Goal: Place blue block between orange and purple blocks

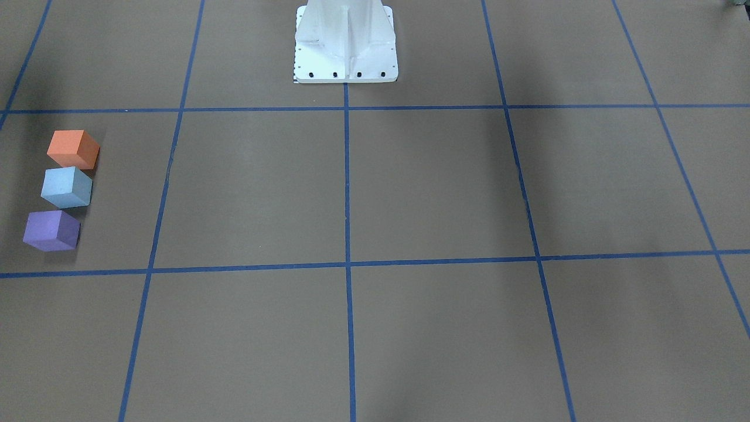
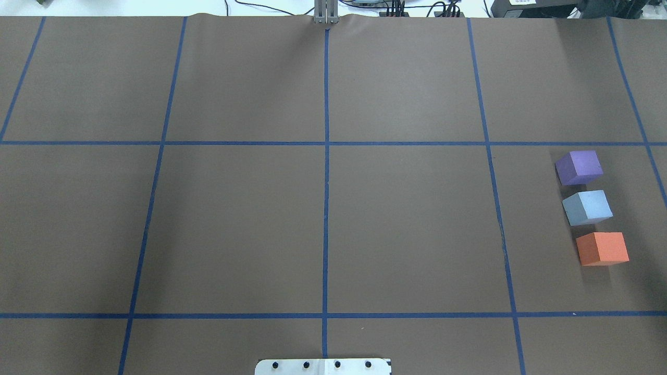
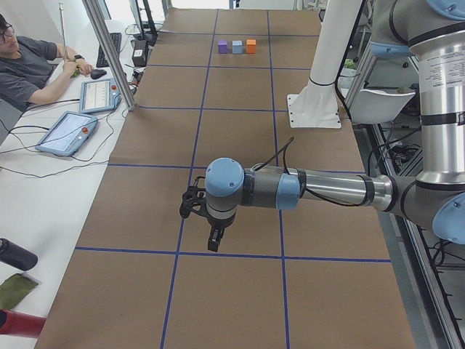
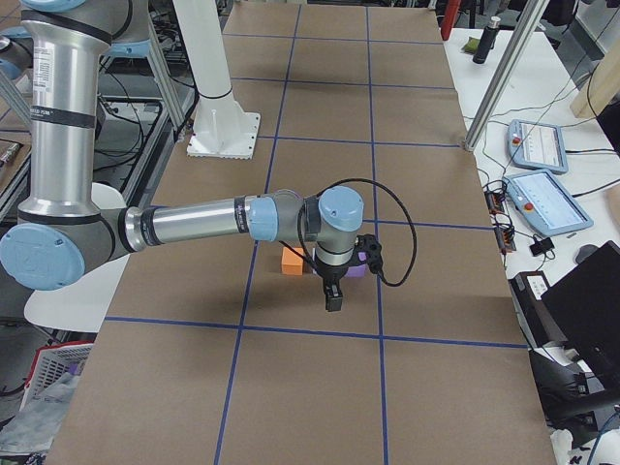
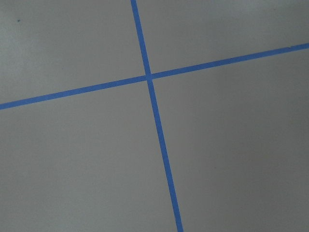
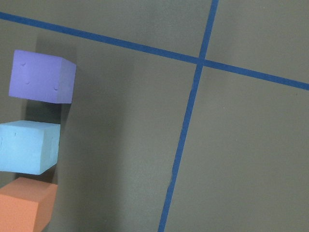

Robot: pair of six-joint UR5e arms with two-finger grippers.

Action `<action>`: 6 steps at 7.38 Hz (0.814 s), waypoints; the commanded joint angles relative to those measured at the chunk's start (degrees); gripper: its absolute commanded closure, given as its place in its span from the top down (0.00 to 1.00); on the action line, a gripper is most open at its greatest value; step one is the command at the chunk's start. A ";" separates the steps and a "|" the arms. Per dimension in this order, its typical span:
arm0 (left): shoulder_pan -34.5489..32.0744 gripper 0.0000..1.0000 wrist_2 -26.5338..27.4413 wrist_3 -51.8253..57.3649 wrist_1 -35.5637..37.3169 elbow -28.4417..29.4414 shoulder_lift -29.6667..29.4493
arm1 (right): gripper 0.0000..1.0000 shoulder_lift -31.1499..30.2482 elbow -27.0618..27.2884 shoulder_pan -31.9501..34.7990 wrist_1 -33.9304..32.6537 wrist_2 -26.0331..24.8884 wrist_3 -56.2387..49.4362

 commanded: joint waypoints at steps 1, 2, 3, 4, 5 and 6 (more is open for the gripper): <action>-0.12 1.00 0.04 0.01 -0.06 -0.22 0.44 | 1.00 -0.10 0.06 0.01 0.06 0.03 0.00; -0.21 1.00 -0.05 0.01 -0.06 -0.30 0.44 | 1.00 -0.19 -0.02 0.01 0.06 0.47 0.08; -0.21 1.00 -0.14 0.01 0.12 -0.83 0.53 | 1.00 -0.10 0.24 0.01 0.15 0.56 0.00; -0.21 1.00 0.04 0.01 0.12 -1.18 0.70 | 1.00 -0.10 0.24 0.01 0.15 0.56 0.00; -0.21 1.00 0.21 0.01 0.03 -1.10 0.79 | 1.00 -0.10 0.24 0.01 0.15 0.56 0.00; -0.21 1.00 0.30 0.01 0.03 -1.10 0.79 | 1.00 -0.10 0.15 0.01 0.15 0.56 0.00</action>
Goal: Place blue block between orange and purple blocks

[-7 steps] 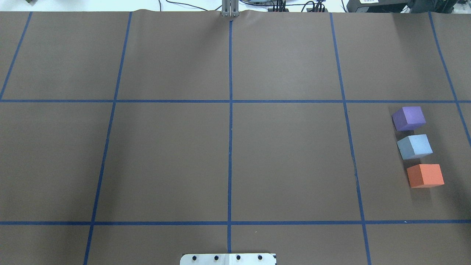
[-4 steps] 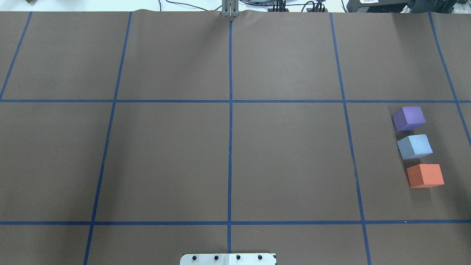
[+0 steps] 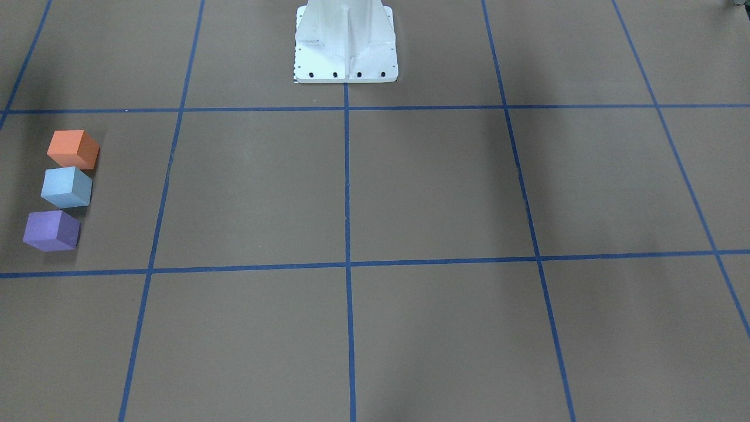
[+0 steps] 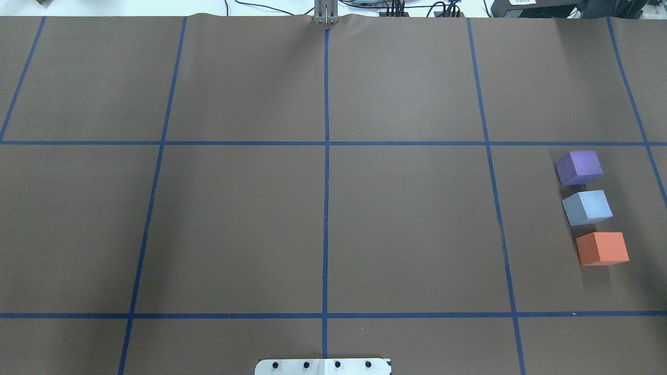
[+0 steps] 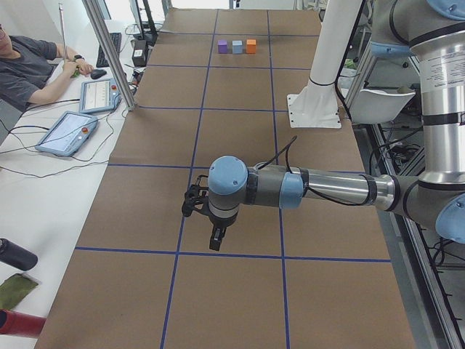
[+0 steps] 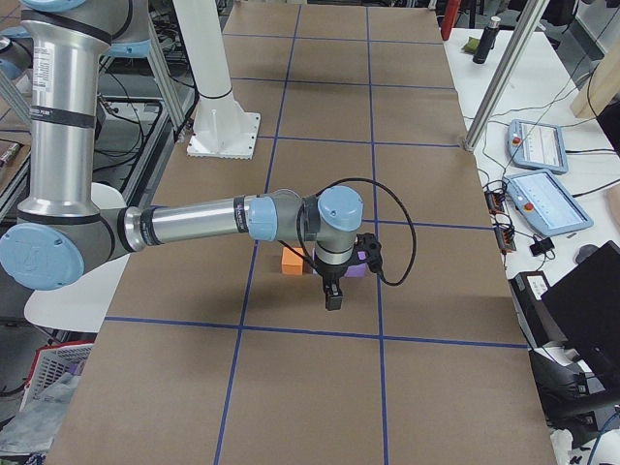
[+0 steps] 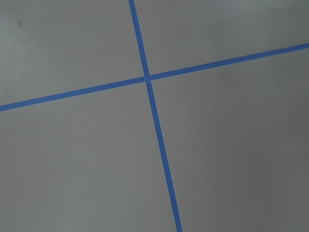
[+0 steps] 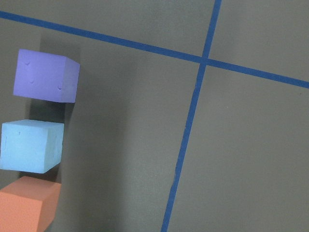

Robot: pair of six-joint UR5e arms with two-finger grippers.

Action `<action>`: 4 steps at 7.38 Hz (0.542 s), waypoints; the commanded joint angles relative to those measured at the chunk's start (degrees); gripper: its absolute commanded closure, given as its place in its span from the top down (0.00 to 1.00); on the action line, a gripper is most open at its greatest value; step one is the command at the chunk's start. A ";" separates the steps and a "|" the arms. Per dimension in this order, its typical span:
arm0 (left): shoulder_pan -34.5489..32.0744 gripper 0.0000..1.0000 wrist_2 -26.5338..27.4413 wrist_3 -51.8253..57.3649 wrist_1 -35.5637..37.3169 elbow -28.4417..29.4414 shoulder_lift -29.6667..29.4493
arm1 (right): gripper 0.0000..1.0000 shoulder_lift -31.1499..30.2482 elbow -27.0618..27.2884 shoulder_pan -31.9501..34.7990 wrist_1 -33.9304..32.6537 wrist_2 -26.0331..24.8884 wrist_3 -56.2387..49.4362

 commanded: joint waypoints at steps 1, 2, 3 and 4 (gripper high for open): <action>0.00 1.00 0.06 -0.09 -0.03 -0.13 0.15 | 1.00 0.00 -0.15 0.00 0.01 0.01 0.00; 0.00 1.00 0.23 -0.09 -0.03 -0.13 0.15 | 1.00 0.00 -0.15 0.00 0.01 0.01 0.00; 0.00 1.00 0.23 -0.09 -0.03 -0.13 0.15 | 1.00 0.00 -0.15 0.00 0.01 0.01 0.08; 0.00 1.00 0.32 -0.09 -0.03 -0.13 0.15 | 1.00 0.00 -0.15 0.00 0.01 0.01 0.09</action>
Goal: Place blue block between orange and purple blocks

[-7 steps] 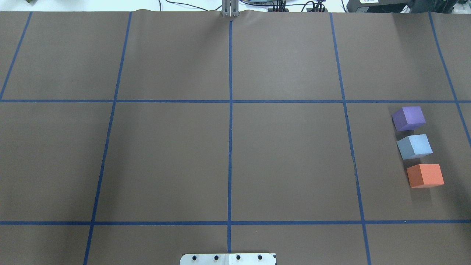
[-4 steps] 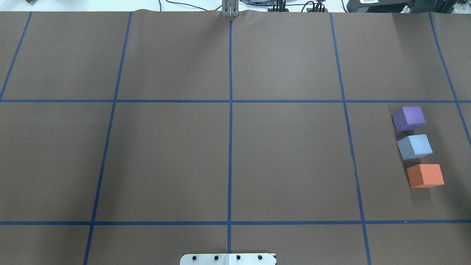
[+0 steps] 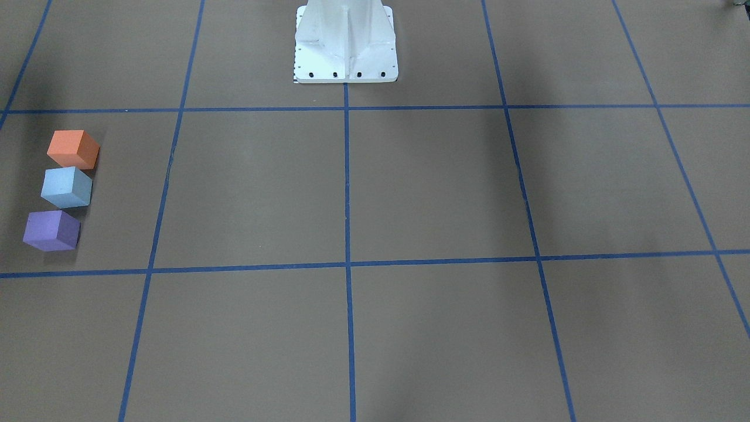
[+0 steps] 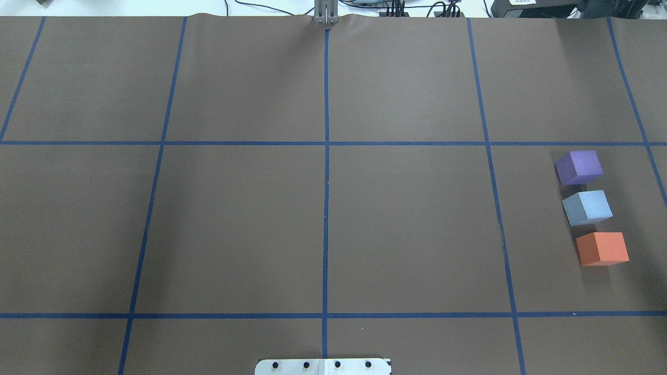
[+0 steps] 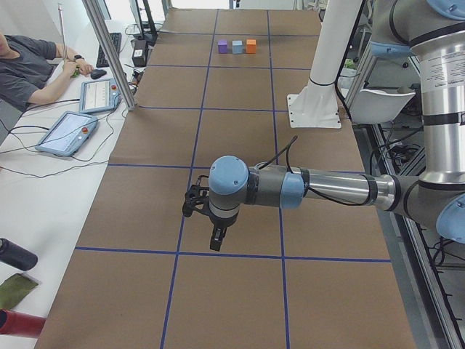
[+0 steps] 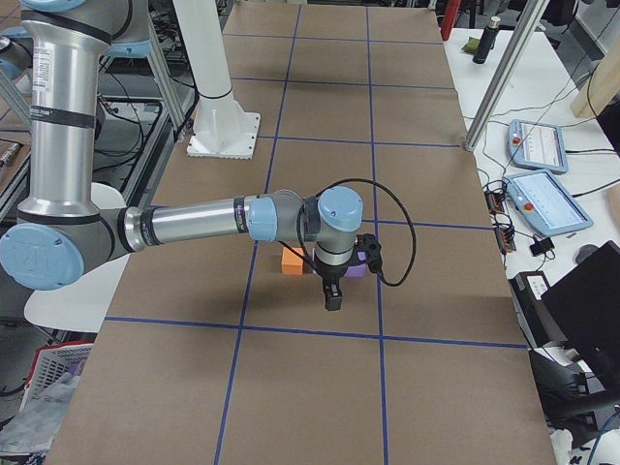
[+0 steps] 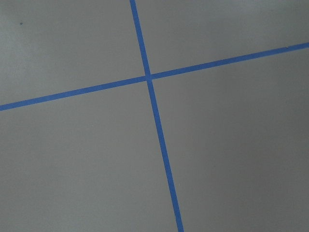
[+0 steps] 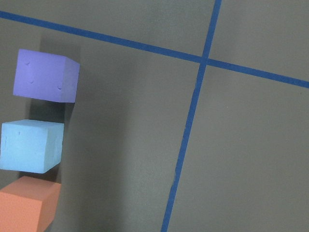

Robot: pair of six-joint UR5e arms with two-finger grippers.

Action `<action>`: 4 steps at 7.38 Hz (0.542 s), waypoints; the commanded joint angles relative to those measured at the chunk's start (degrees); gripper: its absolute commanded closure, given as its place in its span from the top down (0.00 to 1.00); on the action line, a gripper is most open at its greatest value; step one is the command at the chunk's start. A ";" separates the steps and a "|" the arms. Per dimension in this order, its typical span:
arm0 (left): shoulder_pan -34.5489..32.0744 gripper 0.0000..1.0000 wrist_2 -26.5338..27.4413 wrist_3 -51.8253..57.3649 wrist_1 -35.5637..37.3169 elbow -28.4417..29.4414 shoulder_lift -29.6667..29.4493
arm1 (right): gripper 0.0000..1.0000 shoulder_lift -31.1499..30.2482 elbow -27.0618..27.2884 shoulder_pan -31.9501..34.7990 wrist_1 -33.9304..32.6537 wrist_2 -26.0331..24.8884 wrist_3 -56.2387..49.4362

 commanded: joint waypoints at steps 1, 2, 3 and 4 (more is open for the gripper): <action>0.00 1.00 0.08 -0.09 0.09 -0.01 0.00 | 1.00 0.00 -0.01 0.00 0.00 0.00 0.03; 0.00 1.00 0.08 -0.09 0.09 -0.01 0.00 | 1.00 0.00 -0.01 0.00 0.00 0.00 0.03; 0.00 1.00 0.08 -0.09 0.09 -0.01 0.00 | 1.00 0.00 -0.01 0.00 0.00 0.00 0.29; 0.00 1.00 0.08 -0.09 0.09 -0.01 0.00 | 1.00 0.00 -0.01 -0.09 0.00 0.00 0.99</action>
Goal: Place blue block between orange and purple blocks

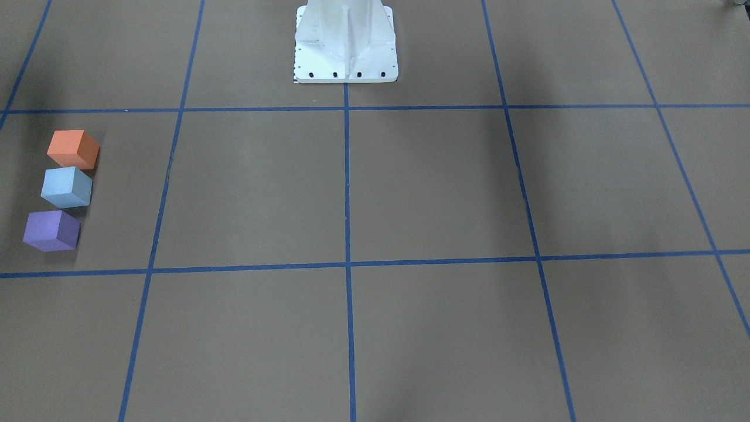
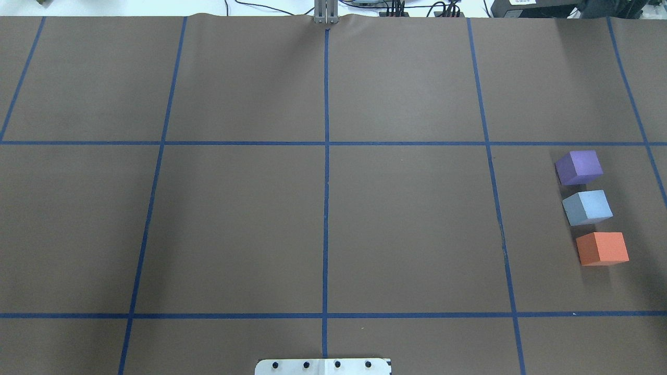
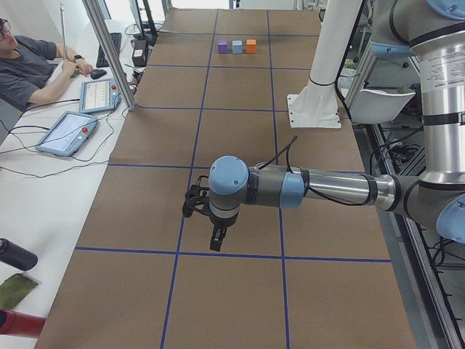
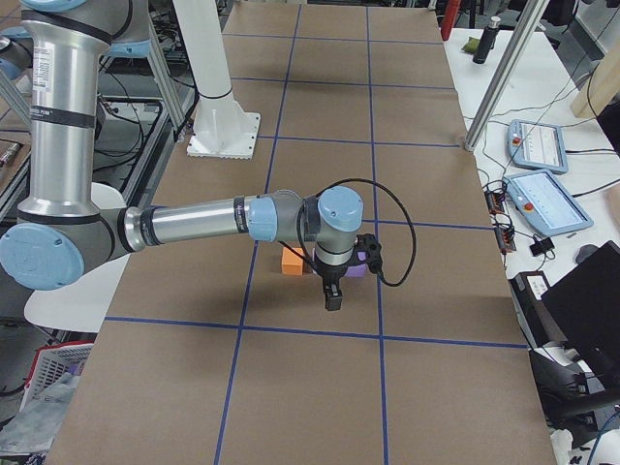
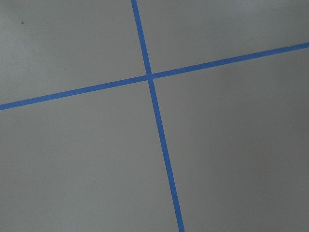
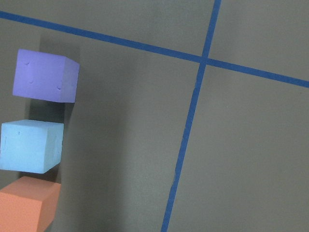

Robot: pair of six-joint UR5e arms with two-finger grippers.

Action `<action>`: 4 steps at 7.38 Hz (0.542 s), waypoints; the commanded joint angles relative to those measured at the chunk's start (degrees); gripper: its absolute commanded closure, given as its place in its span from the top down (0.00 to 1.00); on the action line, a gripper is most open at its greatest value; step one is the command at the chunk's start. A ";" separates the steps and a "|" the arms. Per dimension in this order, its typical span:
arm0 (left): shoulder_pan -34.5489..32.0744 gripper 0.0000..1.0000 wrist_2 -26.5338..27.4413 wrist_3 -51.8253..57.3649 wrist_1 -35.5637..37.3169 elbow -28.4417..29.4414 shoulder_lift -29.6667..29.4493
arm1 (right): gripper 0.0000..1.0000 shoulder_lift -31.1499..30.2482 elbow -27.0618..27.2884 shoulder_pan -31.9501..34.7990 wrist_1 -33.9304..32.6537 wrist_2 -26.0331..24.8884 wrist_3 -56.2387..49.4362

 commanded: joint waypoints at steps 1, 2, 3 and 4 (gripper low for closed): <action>0.00 1.00 0.00 0.00 0.00 0.09 0.00 | 1.00 0.00 0.00 -0.07 0.00 0.00 0.62; 0.00 1.00 0.00 0.00 0.00 0.17 0.00 | 1.00 0.00 0.00 -0.07 0.00 0.00 0.62; 0.09 1.00 0.00 0.00 0.00 0.44 -0.09 | 1.00 0.00 0.00 -0.07 0.00 0.00 0.62; 0.00 1.00 0.00 0.00 0.00 0.53 -0.09 | 1.00 0.00 0.00 -0.07 0.00 0.00 0.62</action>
